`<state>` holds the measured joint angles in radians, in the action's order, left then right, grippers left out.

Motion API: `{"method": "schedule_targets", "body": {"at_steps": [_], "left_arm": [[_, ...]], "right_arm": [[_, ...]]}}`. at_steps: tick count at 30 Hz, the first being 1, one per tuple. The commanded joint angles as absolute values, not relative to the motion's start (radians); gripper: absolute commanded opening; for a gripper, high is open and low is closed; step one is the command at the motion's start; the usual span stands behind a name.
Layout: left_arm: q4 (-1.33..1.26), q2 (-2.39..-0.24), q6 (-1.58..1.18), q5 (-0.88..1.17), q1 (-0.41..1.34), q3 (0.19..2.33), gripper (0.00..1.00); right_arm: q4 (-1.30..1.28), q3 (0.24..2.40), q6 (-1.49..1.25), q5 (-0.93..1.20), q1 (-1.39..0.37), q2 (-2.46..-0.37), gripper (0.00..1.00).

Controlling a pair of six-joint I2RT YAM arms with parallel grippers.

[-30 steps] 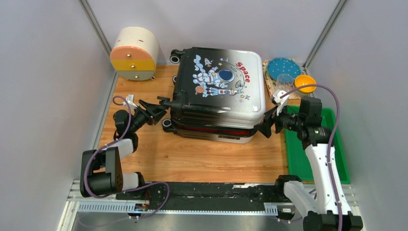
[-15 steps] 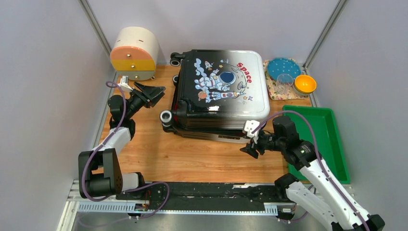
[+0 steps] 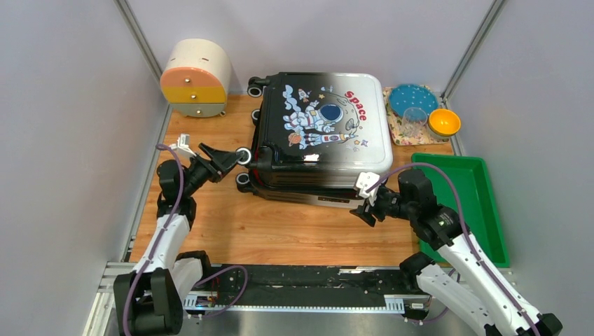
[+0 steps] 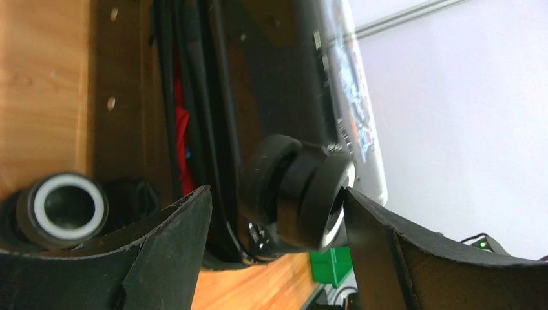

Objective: Open, take out, and arrange the luggage

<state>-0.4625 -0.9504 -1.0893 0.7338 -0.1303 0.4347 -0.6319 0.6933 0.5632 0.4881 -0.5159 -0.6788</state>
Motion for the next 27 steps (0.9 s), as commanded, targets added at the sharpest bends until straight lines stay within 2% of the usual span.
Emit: {"method": "schedule_targets", "body": {"at_steps": [1,13,17,19,20,22,23,25,26,27], "left_arm": [[-0.360,-0.930,-1.035,0.715,-0.086,0.387,0.82],[-0.552,-1.026,-1.120,0.715,-0.026,0.406,0.83],[-0.591,-1.035,-1.146,0.718,-0.005,0.420,0.83],[-0.594,-1.038,-1.160,0.721,-0.003,0.428,0.73],[-0.597,-1.037,-1.167,0.726,-0.003,0.433,0.57],[-0.592,-1.029,-1.175,0.729,-0.003,0.460,0.45],[-0.580,-1.025,-1.174,0.729,-0.003,0.469,0.36],[-0.546,-1.009,-1.172,0.723,-0.005,0.509,0.28],[-0.534,-1.006,-1.173,0.718,-0.003,0.523,0.14],[-0.526,-1.006,-1.175,0.704,-0.003,0.538,0.08]], "right_arm": [[-0.603,0.695,0.534,0.465,-0.522,-0.676,0.62],[-0.601,0.701,0.525,0.449,-0.520,-0.681,0.64],[-0.603,0.696,0.525,0.460,-0.522,-0.681,0.69],[-0.592,0.690,0.534,0.463,-0.522,-0.681,0.76],[-0.586,0.687,0.535,0.460,-0.522,-0.681,0.81],[-0.557,0.673,0.543,0.459,-0.522,-0.675,0.83],[-0.542,0.664,0.542,0.445,-0.522,-0.669,0.84],[-0.471,0.625,0.541,0.419,-0.525,-0.641,0.84],[-0.447,0.612,0.543,0.393,-0.531,-0.629,0.84],[-0.399,0.598,0.546,0.385,-0.535,-0.614,0.85]]}}
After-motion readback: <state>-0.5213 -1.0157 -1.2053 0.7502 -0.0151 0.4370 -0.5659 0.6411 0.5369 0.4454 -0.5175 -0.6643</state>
